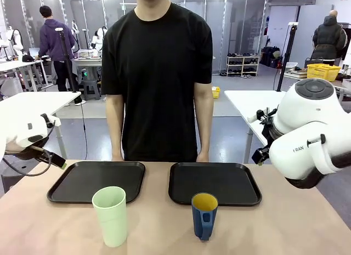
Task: Sort and store the cups by type.
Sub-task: Pick up the Reusable plastic cup.
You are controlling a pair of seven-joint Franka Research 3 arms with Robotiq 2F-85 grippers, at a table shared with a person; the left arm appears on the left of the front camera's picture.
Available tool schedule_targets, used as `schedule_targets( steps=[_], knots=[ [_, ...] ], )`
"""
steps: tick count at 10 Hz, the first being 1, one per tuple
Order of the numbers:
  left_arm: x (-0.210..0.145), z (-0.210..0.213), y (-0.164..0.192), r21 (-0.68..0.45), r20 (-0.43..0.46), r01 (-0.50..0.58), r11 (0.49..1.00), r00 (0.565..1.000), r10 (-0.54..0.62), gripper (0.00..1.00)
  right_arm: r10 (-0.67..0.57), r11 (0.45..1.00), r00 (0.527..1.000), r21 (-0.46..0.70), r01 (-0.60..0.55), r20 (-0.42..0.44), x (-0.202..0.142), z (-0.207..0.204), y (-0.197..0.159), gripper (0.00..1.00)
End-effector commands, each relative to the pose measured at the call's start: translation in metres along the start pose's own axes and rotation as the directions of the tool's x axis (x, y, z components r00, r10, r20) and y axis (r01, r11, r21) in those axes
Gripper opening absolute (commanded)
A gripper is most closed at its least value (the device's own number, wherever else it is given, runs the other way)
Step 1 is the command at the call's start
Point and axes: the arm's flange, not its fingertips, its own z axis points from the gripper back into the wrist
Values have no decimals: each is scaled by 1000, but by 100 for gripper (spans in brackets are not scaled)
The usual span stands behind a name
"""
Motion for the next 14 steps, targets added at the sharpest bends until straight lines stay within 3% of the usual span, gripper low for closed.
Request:
schedule_targets(
  steps=[1,3,4,5,14],
  knots=[
    [5,-2,12,-28,39,13,1000,999,-12,100,-44,999,999,-15,44,20,9,3,9,100],
    [4,-1,11,-3,44,1,1000,999,-1,100,-79,997,997,-25,79,0,9,5,8,100],
    [5,1,7,-1,62,27,1000,998,-27,100,-19,1000,1000,4,19,10,6,2,2,100],
    [4,2,1,-15,17,-12,1000,1000,13,100,-19,1000,1000,4,19,10,6,2,2,100],
    [4,2,1,-15,17,-12,1000,1000,13,100,-19,1000,1000,4,19,10,6,2,2,100]
  ],
)
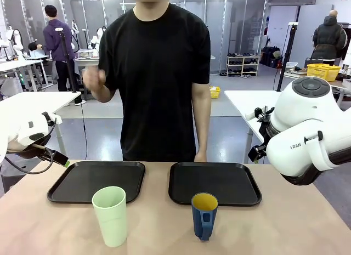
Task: Sort and store the cups by type.
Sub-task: Pick up the Reusable plastic cup.
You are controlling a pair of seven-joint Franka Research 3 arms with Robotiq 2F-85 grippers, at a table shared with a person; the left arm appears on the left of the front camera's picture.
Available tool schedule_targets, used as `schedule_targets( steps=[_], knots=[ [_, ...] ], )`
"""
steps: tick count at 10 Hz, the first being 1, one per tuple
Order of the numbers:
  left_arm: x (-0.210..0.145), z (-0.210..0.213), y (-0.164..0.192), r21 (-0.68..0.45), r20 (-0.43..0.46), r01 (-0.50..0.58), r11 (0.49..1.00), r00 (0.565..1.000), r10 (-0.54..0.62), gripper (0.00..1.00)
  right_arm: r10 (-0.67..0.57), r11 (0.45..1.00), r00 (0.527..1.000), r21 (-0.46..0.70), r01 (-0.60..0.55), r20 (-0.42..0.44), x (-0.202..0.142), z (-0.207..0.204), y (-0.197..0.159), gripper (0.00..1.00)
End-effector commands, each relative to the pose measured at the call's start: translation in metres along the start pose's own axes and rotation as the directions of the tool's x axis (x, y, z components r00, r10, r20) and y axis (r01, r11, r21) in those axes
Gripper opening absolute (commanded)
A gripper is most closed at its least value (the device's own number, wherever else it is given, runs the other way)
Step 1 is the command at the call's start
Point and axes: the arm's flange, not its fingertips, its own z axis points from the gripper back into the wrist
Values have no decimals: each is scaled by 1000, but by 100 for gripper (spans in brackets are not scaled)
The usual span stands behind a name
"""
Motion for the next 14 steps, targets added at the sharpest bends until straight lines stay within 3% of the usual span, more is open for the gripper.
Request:
schedule_targets(
  steps=[1,12,14],
  knots=[
    [1,0,-2,-4,-5,-4,1000,1000,4,100,14,1000,1000,-7,-14,-1,1,-2,0,100],
    [0,0,0,0,0,0,1000,1000,0,100,14,1000,1000,-7,-14,-1,1,-2,0,100],
    [-2,16,-2,23,-7,263,965,965,-263,100,14,1000,1000,-7,-14,-1,1,-2,0,100]
  ],
)
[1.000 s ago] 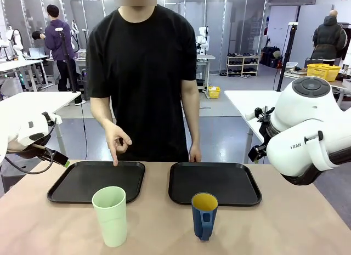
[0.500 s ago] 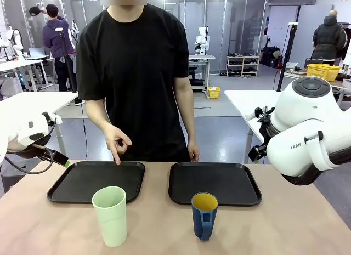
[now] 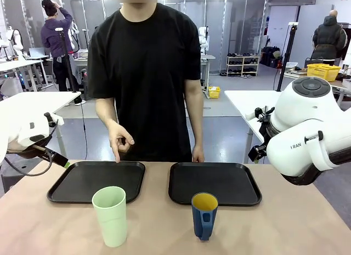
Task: Sort and store the cups by type.
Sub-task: Pick up the Reusable plastic cup.
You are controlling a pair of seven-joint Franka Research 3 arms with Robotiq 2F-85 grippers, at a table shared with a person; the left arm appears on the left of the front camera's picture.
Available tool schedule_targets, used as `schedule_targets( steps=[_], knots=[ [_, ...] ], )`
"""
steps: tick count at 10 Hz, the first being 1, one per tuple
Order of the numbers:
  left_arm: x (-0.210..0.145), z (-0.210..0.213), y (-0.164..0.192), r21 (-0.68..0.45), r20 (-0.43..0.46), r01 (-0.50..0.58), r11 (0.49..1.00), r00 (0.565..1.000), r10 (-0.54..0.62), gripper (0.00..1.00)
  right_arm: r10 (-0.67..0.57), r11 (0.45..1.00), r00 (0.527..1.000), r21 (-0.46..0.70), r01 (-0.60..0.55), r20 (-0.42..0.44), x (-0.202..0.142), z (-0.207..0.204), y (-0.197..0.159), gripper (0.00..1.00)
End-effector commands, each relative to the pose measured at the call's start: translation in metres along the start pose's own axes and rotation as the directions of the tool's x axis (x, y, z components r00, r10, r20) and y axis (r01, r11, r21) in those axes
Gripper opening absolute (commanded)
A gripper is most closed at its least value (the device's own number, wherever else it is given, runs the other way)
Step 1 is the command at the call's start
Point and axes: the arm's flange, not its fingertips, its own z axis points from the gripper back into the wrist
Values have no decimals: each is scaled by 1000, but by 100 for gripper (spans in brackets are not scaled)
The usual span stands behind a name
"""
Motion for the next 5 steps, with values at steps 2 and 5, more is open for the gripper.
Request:
schedule_targets(
  steps=[2,5],
  knots=[
    [-8,42,-6,-14,-93,493,870,865,-493,100,14,1000,1000,-7,-14,-1,1,-2,1,100],
    [-25,47,-21,-259,-159,726,637,618,-770,100,14,1000,1000,-7,-14,-1,1,-2,1,100]
  ],
)
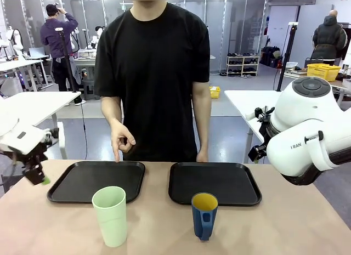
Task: Sort and store the cups by type.
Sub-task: Pick up the Reusable plastic cup.
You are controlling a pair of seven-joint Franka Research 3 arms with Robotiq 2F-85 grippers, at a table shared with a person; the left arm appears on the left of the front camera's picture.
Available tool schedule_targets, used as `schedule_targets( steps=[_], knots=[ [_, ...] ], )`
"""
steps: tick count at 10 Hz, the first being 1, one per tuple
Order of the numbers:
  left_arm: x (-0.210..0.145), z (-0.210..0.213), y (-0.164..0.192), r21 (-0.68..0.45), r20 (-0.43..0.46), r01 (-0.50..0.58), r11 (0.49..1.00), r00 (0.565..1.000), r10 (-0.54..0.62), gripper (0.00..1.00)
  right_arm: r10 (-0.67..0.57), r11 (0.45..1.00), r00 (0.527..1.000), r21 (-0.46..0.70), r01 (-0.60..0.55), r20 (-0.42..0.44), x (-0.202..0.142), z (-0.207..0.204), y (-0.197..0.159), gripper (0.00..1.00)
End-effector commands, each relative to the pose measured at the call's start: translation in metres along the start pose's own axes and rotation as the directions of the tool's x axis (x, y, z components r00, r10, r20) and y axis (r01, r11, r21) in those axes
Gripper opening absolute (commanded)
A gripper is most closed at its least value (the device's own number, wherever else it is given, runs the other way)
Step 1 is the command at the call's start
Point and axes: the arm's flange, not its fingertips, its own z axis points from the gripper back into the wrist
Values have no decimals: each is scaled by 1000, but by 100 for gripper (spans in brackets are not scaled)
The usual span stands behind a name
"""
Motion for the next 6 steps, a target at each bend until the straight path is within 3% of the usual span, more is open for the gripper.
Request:
schedule_targets(
  steps=[1,3,5,6],
  knots=[
    [-11,1,-14,-34,-50,196,980,979,-197,100,14,1000,1000,-8,-14,0,1,-2,0,100],
    [-16,-6,-21,-49,14,307,950,952,-307,100,14,1000,1000,-8,-14,0,1,-2,0,100],
    [-19,-21,-23,-29,18,285,958,958,-285,100,14,1000,1000,-8,-14,0,1,-2,0,100],
    [-2,-4,-8,-64,-12,300,952,953,-302,100,14,1000,1000,-8,-14,0,1,-2,0,100]
  ],
)
